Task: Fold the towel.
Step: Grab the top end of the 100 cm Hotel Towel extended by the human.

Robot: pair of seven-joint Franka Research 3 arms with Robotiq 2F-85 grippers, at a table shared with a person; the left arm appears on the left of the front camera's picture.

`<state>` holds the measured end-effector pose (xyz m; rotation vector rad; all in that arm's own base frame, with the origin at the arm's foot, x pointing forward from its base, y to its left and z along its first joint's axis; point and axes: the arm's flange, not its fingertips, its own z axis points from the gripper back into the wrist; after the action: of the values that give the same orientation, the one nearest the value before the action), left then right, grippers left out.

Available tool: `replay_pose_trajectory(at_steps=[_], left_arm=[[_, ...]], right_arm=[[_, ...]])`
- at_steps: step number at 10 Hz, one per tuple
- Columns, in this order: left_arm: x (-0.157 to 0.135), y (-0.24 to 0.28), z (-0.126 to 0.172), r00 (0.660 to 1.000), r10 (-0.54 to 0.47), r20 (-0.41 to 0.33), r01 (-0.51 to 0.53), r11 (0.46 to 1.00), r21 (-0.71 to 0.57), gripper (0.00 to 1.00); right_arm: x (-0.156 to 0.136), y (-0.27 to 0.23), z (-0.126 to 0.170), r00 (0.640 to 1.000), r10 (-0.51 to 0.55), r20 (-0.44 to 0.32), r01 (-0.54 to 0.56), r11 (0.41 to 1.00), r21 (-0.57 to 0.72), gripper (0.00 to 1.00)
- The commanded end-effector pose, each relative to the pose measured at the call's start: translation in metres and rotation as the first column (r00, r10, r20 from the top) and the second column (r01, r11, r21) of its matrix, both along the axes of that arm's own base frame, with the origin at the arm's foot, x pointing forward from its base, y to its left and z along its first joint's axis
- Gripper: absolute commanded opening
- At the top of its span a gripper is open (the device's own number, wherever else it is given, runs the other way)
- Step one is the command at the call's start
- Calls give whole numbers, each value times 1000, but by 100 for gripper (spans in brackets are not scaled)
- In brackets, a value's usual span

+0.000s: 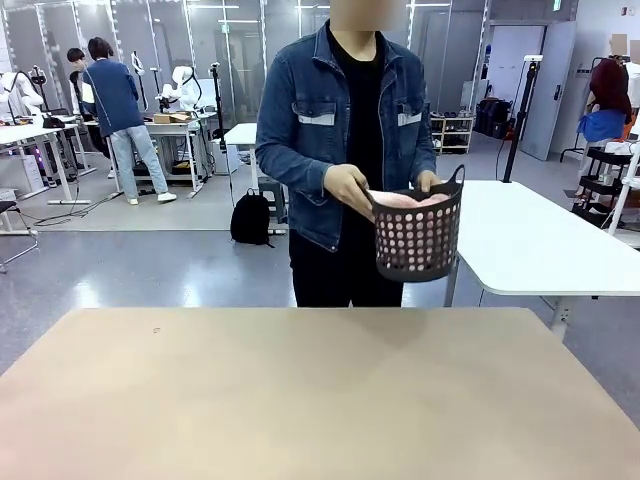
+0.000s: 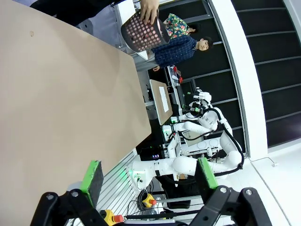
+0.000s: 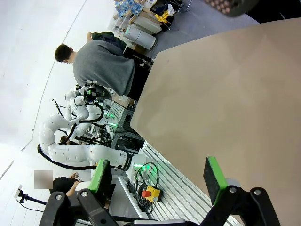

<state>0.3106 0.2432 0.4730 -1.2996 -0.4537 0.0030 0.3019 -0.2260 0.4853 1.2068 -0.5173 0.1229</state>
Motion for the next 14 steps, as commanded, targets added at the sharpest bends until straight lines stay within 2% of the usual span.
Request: replay_pose_trajectory(at_steps=[1, 14], left_arm=[[-1, 2, -1, 1000, -13, 15, 13, 1000, -10, 100], [-1, 2, -1, 1000, -13, 15, 13, 1000, -10, 100]], right_arm=[[1, -1, 1, 1000, -3, 14, 2, 1000, 19, 100], [1, -1, 1, 1000, -3, 14, 2, 1000, 19, 100]])
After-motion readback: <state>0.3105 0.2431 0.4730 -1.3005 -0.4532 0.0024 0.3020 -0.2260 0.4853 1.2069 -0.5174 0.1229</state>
